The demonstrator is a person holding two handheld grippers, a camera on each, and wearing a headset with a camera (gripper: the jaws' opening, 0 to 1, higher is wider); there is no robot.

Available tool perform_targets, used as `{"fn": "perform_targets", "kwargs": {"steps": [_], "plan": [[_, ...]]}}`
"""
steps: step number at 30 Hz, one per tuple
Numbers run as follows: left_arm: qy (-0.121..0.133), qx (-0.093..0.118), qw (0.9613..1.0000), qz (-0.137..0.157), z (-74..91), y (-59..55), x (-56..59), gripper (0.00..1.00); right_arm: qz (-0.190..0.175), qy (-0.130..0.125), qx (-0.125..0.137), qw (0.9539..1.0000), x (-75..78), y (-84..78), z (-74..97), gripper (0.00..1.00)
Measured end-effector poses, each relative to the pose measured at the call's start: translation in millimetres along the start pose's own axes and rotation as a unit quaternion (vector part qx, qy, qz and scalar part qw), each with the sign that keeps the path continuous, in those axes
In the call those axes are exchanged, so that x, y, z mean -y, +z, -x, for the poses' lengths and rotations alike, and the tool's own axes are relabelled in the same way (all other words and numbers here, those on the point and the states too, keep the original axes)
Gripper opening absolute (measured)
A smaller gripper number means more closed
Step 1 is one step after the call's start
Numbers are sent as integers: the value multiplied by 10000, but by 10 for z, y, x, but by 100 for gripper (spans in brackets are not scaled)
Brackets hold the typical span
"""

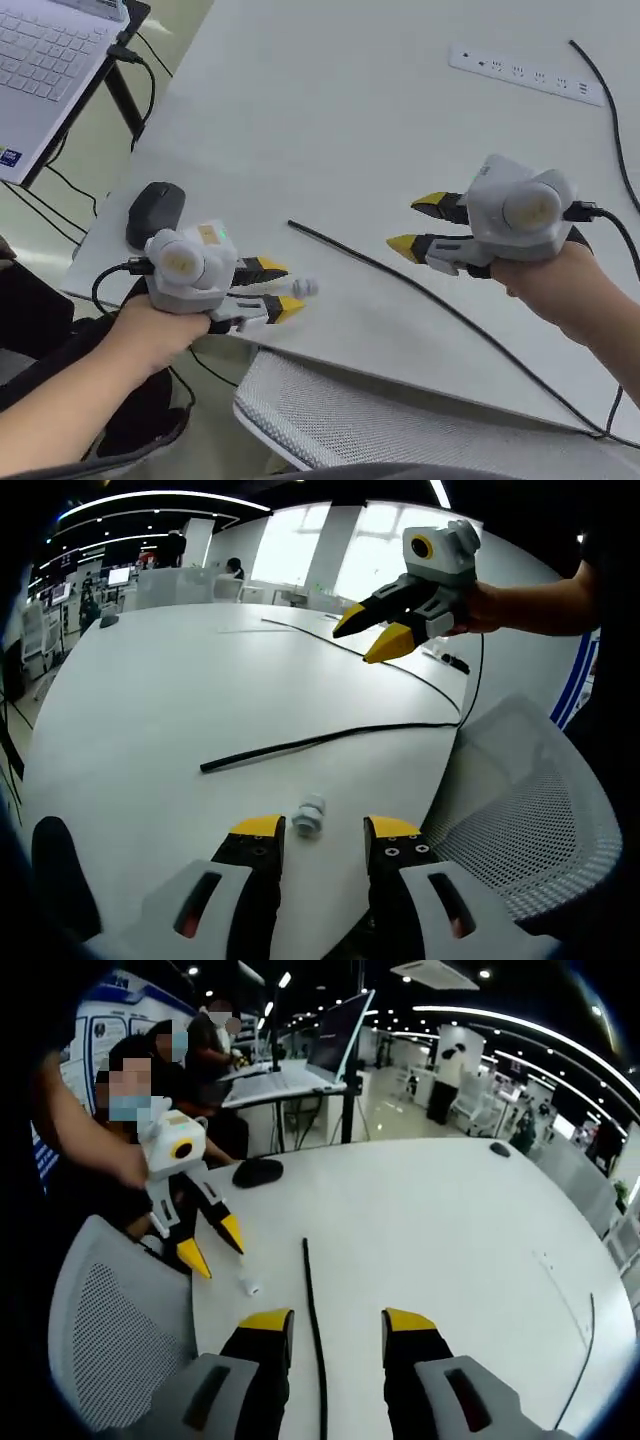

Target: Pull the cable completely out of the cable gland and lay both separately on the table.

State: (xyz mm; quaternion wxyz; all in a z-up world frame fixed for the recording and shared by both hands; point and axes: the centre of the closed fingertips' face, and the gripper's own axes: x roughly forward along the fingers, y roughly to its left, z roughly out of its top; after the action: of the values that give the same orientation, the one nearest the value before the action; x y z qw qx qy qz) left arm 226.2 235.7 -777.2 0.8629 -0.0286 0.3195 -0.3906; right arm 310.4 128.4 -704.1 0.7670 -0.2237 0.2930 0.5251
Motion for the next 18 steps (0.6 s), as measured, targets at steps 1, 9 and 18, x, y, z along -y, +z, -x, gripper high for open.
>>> {"fn": "perform_targets", "kwargs": {"steps": [1,9,18], "plan": [[4,42,10000,23,28,26,19,33,-80,-47,42,9999,12,-29,95,34],[76,274,9995,165,199,192,90,41,-745,-408,258,9961,115,-300,651,43],[103,382,9992,66,406,364,138,49,-1407,-693,606,9858,37,-645,1105,53]]}}
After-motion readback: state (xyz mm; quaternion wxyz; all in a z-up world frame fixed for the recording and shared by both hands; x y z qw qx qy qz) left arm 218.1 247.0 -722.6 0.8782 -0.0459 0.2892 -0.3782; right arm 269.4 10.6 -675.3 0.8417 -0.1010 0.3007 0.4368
